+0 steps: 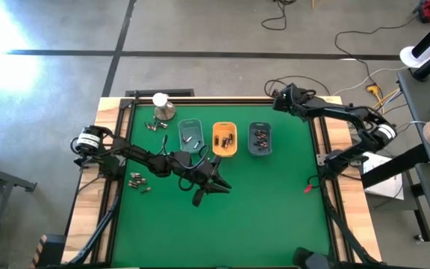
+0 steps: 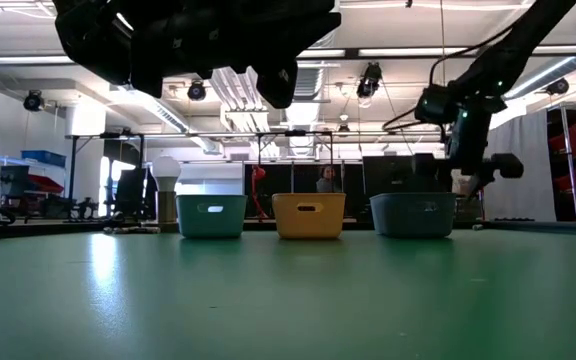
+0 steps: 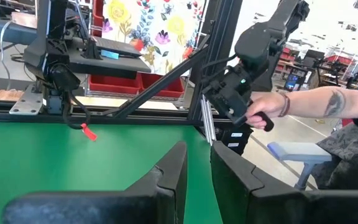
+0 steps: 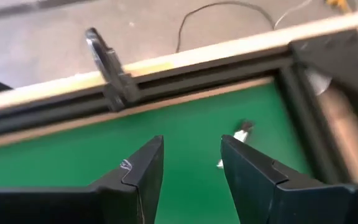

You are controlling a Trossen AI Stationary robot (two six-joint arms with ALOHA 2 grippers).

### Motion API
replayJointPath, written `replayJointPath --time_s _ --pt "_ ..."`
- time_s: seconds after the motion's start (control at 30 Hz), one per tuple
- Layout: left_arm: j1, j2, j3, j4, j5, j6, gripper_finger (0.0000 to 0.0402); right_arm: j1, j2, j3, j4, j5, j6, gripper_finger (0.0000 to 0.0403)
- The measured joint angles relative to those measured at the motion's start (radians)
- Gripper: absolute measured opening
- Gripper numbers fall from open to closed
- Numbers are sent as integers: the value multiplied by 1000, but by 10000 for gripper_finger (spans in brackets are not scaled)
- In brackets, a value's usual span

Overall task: Sort batteries
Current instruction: Put the silver battery into the green bin

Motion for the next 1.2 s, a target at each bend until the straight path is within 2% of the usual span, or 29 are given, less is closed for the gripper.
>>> replayJointPath --time_s 0.2,0.63,0.83,1.03,1.2 --pt "0 0 0 -1 0 0 52 -4 51 0 -7 -1 171 155" --pt "0 0 0 -1 0 0 52 16 79 7 -115 31 350 114" --pt "0 0 0 0 0 0 52 45 79 17 -269 148 497 105" --pt "0 0 0 0 0 0 52 33 103 17 -192 120 533 113" --pt "0 0 0 11 0 0 52 12 143 18 -118 121 533 136"
